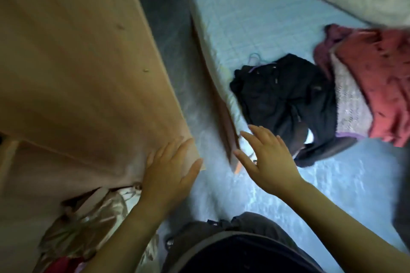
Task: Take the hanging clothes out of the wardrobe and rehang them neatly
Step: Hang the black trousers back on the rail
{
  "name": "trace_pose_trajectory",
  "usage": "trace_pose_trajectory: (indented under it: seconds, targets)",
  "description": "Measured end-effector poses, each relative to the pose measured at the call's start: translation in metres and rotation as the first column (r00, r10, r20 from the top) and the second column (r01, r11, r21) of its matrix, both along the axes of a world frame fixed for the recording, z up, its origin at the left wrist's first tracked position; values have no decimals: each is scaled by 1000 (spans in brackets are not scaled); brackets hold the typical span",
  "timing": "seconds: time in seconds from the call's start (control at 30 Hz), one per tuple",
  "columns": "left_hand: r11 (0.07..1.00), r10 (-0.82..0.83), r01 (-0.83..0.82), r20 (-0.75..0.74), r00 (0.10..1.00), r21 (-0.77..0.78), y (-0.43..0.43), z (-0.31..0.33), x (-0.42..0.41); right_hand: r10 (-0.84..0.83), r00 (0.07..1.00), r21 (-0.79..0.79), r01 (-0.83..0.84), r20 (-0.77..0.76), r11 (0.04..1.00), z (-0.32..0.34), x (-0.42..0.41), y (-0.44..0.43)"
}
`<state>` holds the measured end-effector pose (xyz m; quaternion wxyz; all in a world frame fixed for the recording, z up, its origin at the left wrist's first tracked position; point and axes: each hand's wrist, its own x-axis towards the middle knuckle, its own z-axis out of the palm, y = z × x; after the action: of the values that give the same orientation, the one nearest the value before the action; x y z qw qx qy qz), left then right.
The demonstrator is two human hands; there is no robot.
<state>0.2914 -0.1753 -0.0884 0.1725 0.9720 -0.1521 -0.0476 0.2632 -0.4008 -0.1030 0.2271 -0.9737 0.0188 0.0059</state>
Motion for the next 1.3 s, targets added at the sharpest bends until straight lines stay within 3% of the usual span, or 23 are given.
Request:
trace_pose_trajectory:
  seconds: [0.17, 0.43, 1.0, 1.3]
  targets:
    - [969, -236, 237, 33, 971, -64, -127, -12, 22, -181, 983, -45, 182, 18, 982, -3, -26, -102]
    - [921, -383, 385, 37, 923, -62, -253, -20, 63, -327, 945, 11, 327, -16, 945, -21, -13, -192]
    - [979, -200, 202, -132, 971, 2, -329, -74, 284, -134, 984, -19, 133, -118, 991, -53, 217, -315]
    - [998, 53, -40, -267, 962, 51, -351, -100, 349, 218, 943, 51, -212, -250, 976, -111, 359, -373]
